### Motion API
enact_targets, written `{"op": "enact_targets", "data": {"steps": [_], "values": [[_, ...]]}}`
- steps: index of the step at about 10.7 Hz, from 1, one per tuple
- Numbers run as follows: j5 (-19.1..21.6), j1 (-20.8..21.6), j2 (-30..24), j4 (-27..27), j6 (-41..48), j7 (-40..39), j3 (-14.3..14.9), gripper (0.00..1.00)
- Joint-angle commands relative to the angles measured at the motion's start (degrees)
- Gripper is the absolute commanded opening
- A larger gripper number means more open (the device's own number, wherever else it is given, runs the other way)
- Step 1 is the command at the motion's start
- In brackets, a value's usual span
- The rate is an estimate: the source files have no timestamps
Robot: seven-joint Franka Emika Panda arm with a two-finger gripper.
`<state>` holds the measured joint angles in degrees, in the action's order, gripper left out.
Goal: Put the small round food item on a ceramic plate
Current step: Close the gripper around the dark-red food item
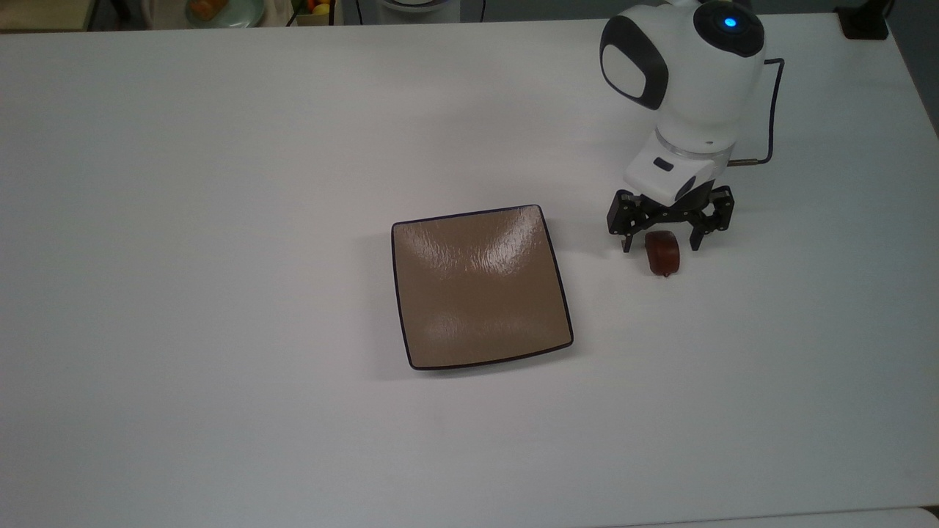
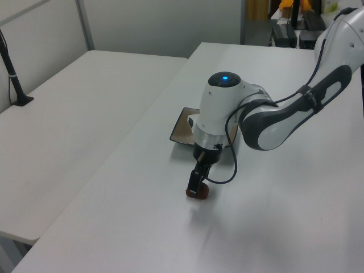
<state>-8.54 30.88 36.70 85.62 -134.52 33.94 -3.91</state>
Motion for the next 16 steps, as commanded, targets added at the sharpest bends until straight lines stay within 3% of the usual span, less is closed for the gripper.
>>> {"op": "enact_targets", "data": {"steps": [1,2,6,8,13,16], "values": [[-1.6,0.3,1.4,-0.9,-0.8,-0.4,0.1,0.81],[-1.6,0.3,1.5,-0.9,-0.8,-0.9,0.1,0.72],[-1.3,0.2,1.6,-0.9,-0.7,-1.1,0.1,0.2],[-1.1,0.1,1.4,-0.9,-0.7,-1.0,0.1,0.05],[-0.7,-0.4,-1.9,-0.9,0.2,-1.1,0.1,0.05],[-0.4,-1.8,-8.2,0.2,4.1,-2.3,0.0,0.05]]}}
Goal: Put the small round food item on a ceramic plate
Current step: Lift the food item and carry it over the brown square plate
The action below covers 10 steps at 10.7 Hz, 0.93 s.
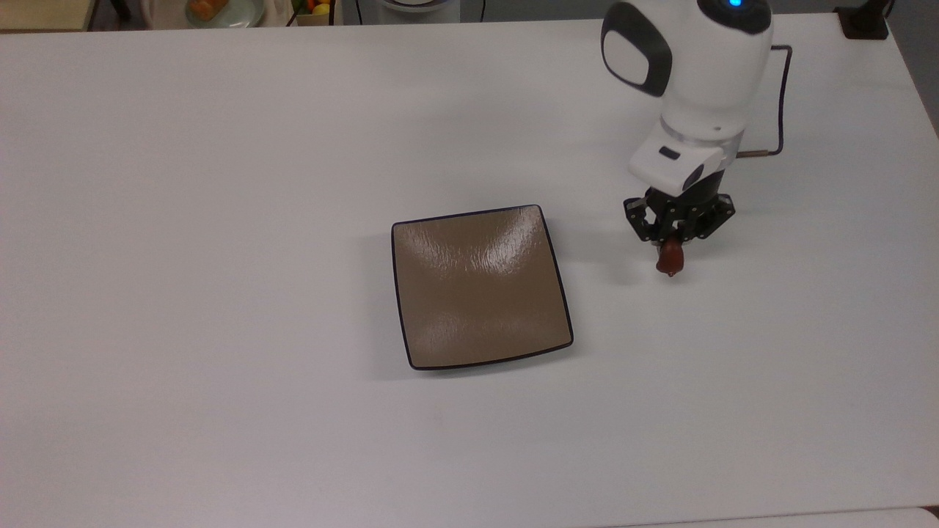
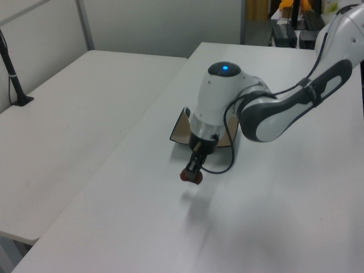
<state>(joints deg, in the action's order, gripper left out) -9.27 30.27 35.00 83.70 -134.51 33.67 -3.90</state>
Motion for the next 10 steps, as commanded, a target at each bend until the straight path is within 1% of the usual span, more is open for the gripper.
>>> {"op": "enact_targets", "data": {"steps": [1,2,3,4,5,6,9,10], "values": [[0.7,-1.9,-9.1,2.2,6.8,-3.6,0.1,0.05],[1.2,-2.4,-10.8,2.2,8.4,-4.9,0.2,0.05],[2.9,-3.9,-13.4,2.3,10.7,-7.9,0.2,0.05],[4.5,-4.9,-14.9,2.3,12.6,-11.0,0.2,0.05],[6.8,-6.5,-16.8,2.3,15.4,-16.7,0.5,0.05],[8.2,-7.6,-18.1,2.3,17.4,-20.3,0.5,0.05],[12.1,-11.9,-22.2,3.0,23.8,-32.2,0.8,0.05],[12.5,-13.6,-22.9,3.3,25.0,-36.4,0.9,0.05]]}}
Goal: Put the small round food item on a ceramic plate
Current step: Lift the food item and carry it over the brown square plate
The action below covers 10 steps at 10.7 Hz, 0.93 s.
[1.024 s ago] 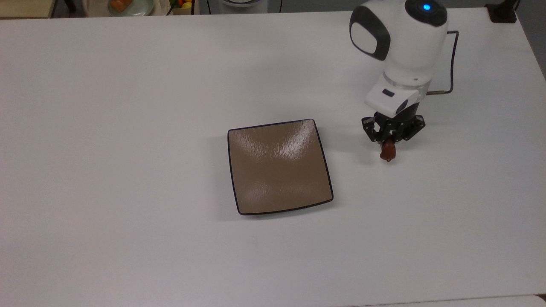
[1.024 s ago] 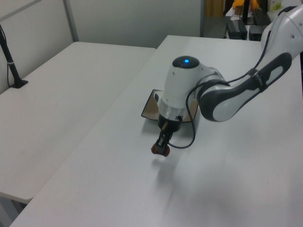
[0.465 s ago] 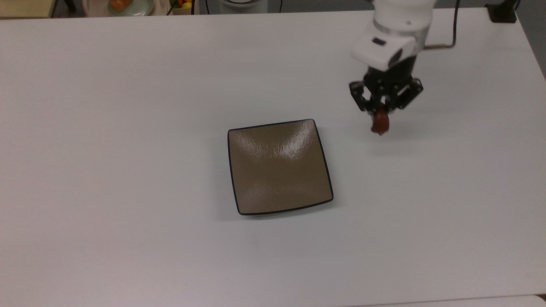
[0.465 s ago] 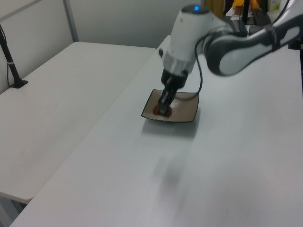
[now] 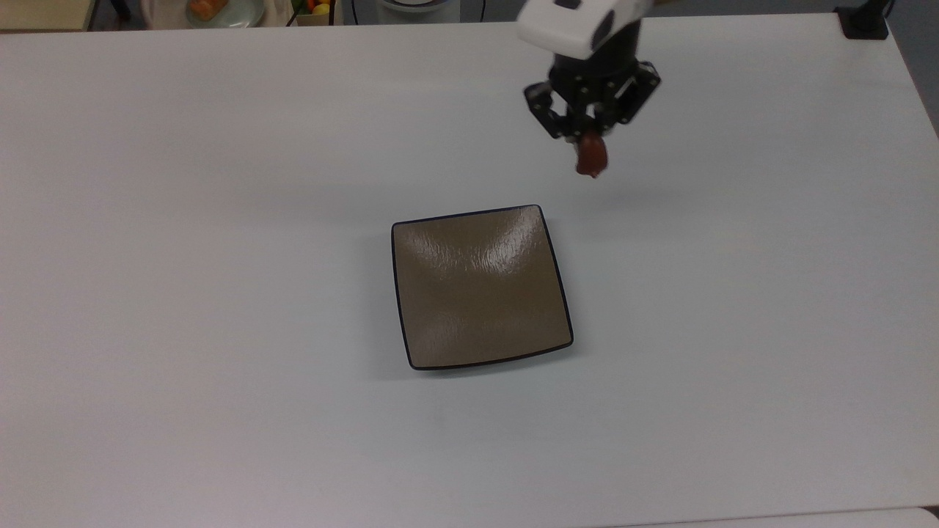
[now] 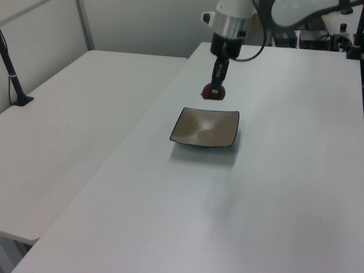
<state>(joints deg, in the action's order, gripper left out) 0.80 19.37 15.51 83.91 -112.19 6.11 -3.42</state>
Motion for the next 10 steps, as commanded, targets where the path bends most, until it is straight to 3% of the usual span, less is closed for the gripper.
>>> {"op": "enact_targets", "data": {"steps": [1,5,10], "values": [[2.5,-4.0,-3.2,3.0,3.4,-11.9,0.4,0.05],[2.5,-9.3,1.2,3.0,0.8,-18.9,0.0,0.06],[2.5,-9.9,8.6,4.7,-13.0,-20.8,0.0,0.06]]}}
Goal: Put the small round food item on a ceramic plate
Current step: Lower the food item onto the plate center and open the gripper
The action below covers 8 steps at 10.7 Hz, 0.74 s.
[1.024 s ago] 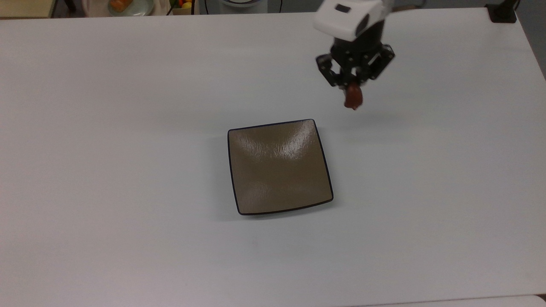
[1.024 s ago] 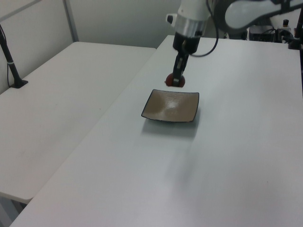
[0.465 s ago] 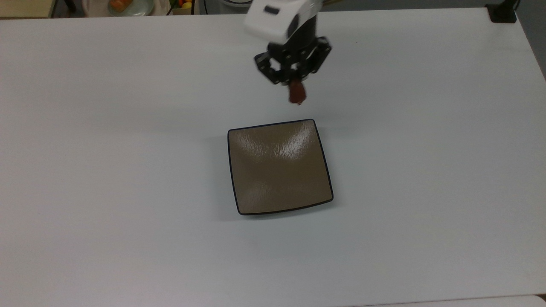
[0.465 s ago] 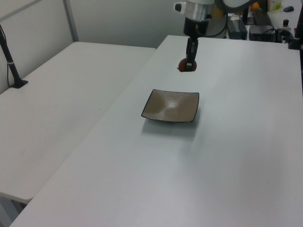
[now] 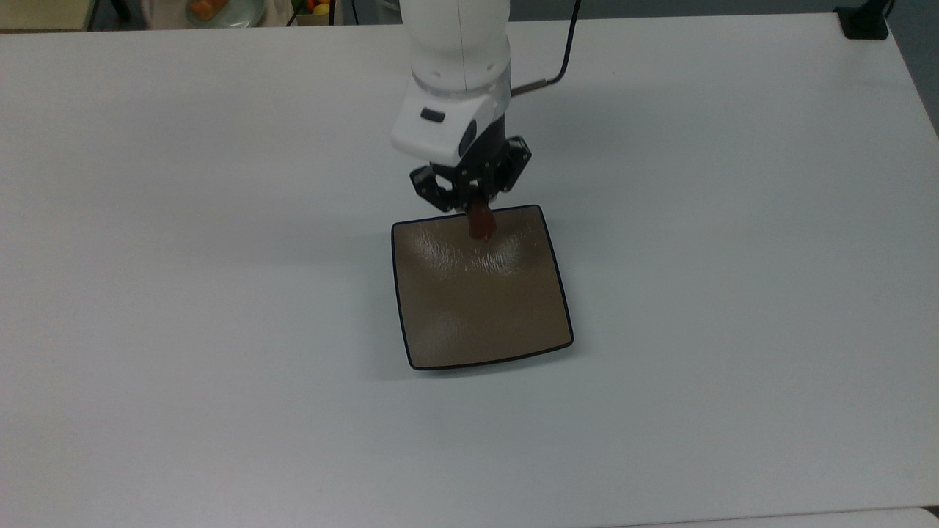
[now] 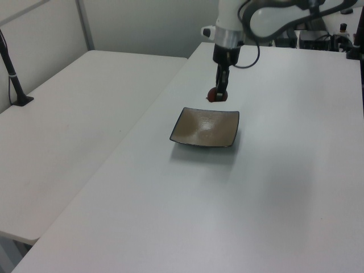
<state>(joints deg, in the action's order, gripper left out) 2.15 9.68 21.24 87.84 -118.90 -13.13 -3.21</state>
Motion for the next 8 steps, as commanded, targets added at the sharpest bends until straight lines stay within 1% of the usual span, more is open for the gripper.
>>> {"op": "enact_targets", "data": {"steps": [1,5,7,8], "values": [[1.1,-0.2,4.5,0.9,-9.1,-1.5,-0.2,0.06],[0.6,0.7,9.5,3.3,-19.3,-0.9,-0.2,0.06],[0.1,1.4,10.5,3.7,-19.5,-0.9,-0.2,0.08],[0.1,1.4,10.6,3.9,-19.5,-0.9,-0.2,0.18]]}}
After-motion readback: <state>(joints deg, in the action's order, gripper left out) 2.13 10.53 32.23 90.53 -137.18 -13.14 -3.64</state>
